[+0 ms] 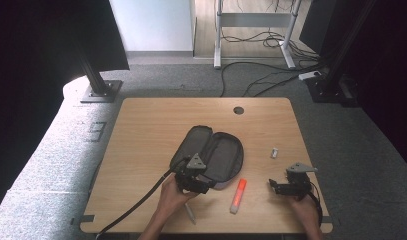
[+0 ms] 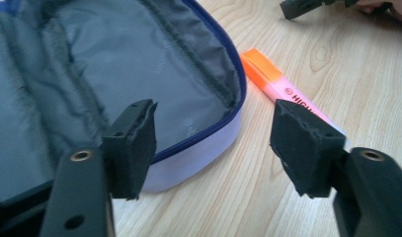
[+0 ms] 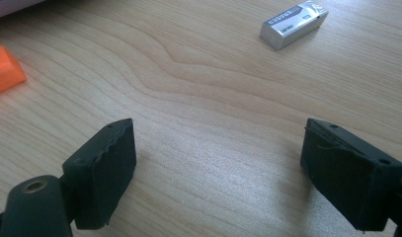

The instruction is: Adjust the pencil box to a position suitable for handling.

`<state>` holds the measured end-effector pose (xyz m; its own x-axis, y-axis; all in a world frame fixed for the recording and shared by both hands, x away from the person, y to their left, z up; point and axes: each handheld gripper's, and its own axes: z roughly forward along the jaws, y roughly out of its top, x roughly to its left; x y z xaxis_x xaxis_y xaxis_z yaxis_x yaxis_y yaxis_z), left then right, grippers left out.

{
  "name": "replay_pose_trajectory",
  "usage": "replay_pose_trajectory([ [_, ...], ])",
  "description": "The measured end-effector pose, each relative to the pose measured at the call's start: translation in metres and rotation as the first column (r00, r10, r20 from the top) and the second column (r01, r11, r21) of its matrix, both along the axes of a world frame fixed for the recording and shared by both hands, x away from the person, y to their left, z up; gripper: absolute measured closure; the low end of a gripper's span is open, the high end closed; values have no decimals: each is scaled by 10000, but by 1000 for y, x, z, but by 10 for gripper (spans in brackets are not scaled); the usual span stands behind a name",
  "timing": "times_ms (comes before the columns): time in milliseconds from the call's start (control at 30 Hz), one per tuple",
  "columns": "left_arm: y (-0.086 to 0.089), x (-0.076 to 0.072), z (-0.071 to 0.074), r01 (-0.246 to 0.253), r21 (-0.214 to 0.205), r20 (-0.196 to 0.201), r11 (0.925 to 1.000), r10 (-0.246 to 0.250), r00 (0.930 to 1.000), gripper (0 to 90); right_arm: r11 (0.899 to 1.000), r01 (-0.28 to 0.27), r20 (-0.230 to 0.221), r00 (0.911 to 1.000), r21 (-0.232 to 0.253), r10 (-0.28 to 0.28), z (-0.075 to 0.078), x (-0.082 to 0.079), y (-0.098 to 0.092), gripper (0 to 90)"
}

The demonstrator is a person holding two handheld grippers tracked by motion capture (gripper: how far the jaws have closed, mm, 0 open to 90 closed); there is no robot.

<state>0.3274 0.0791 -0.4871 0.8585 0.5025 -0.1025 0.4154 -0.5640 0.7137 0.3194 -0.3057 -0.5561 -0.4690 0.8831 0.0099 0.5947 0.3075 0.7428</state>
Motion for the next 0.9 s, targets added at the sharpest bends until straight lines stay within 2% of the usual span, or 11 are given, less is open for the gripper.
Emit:
replay_pose_trajectory([
  [267,22,-4,5,-394,-301,70,9988,396,9992,264,10000,-4,0,10000,-6,4,0,0,0,135],
  [467,38,-9,10,-708,-417,295,9966,720,9970,210,10000,5,0,10000,-1,-5,0,0,0,135],
  [700,57,-10,10,-1039,-260,334,9942,1048,9939,143,10000,6,-2,10000,0,-6,0,0,0,135],
  [900,68,-10,9,-1356,-245,343,9905,1364,9901,130,10000,-10,2,10000,2,10,0,0,0,138],
])
